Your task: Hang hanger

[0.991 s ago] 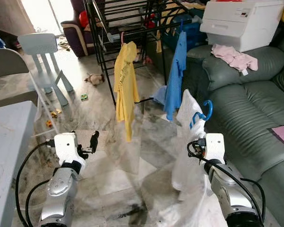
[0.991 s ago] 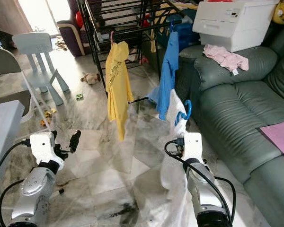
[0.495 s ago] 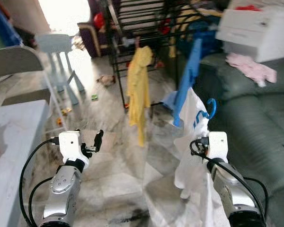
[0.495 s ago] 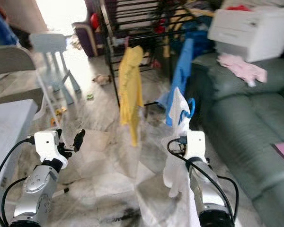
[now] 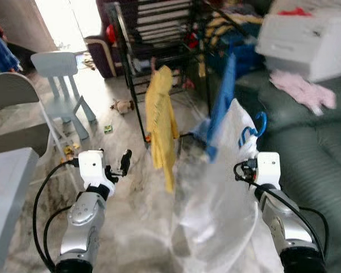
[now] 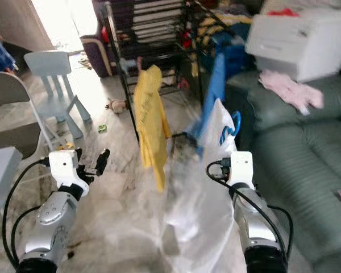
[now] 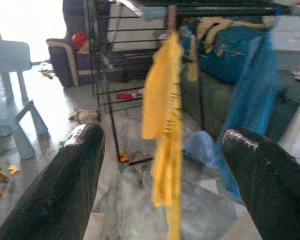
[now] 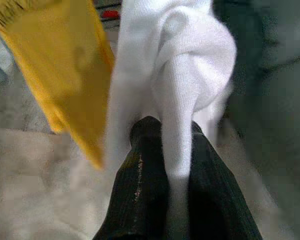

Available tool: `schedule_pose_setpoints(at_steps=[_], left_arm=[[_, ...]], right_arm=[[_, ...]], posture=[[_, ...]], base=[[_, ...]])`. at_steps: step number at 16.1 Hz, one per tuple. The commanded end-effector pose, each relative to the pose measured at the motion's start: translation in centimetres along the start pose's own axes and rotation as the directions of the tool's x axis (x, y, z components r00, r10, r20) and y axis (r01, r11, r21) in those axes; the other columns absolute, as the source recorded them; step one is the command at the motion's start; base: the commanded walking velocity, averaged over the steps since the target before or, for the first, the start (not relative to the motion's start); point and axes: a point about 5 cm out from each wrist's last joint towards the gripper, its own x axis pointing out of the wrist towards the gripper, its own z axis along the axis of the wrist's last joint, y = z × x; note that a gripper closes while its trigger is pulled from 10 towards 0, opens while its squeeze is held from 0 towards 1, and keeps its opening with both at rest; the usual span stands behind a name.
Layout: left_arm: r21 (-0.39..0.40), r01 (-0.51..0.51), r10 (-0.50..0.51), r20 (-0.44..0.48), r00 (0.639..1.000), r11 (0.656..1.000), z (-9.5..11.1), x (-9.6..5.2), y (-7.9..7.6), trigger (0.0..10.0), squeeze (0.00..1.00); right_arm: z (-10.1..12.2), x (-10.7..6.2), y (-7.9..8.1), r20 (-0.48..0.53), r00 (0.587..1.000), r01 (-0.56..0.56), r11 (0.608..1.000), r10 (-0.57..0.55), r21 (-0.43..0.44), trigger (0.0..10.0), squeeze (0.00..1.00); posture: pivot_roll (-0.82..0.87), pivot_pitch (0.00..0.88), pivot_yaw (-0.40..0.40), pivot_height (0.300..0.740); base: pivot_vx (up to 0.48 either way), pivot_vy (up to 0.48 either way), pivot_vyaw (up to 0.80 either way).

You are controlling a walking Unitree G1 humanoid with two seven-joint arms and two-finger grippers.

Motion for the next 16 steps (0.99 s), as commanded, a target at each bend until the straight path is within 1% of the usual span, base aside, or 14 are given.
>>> schedule_pose_setpoints(at_steps=[1,3,5,8,11,14,15,16], left_arm=[[0.012,-0.006,0.006,0.010,1.000,1.000,0.6,0.3,0.1,10.0,0.00],[0.019,-0.007,0.007,0.007,1.000,1.000,0.6,0.4,-0.1,10.0,0.00],[0.036,0.005,-0.005,0.011,1.000,0.999,0.7,0.5,-0.5,10.0,0.00],[0.020,0.002,-0.002,0.007,1.000,1.000,0.8,0.8,-0.6,10.0,0.00],[0.020,-0.005,0.005,0.005,1.000,1.000,0.8,0.9,-0.5,10.0,0.00],[0.022,-0.011,0.011,0.009,1.000,1.000,0.9,0.8,-0.6,10.0,0.00],[0.023,-0.011,0.010,0.009,1.000,1.000,0.9,0.8,-0.6,10.0,0.00],[0.024,-0.010,0.010,0.010,1.000,1.000,0.9,0.8,-0.7,10.0,0.00]], right_arm=[[1.2,0.3,0.6,0.047,0.999,-0.022,1.000,0.023,-0.015,10.0,0.00],[1.3,0.4,0.6,0.043,0.999,-0.029,0.999,0.030,-0.020,10.0,0.00],[1.3,0.7,0.6,0.023,0.999,-0.044,0.998,0.045,-0.052,10.0,0.00],[0.4,0.8,2.0,-0.050,0.988,-0.149,0.986,0.146,-0.075,10.0,0.00],[-0.3,0.6,3.0,-0.095,0.971,-0.227,0.968,0.217,-0.109,10.0,0.00],[-0.9,0.0,4.5,-0.136,0.940,-0.331,0.934,0.314,-0.134,10.0,0.00],[-1.1,-0.1,4.8,-0.146,0.932,-0.350,0.927,0.330,-0.137,10.0,0.00],[-1.2,-0.1,4.9,-0.153,0.932,-0.348,0.929,0.328,-0.127,10.0,0.00]], posture=[[-0.13,0.000,0.082,0.740],[-0.13,0.000,0.084,0.740],[-0.13,0.000,0.085,0.740],[-0.13,0.000,0.084,0.740],[-0.13,0.000,0.083,0.740],[-0.13,0.000,0.081,0.740],[-0.13,0.000,0.080,0.740],[-0.13,0.000,0.080,0.740]], base=[[0.472,0.000,0.00],[0.472,0.000,0.00],[0.472,0.000,0.00],[0.451,0.000,0.00],[0.391,0.276,0.00],[0.379,0.296,0.00],[0.375,0.296,0.00],[0.375,0.296,0.00]])
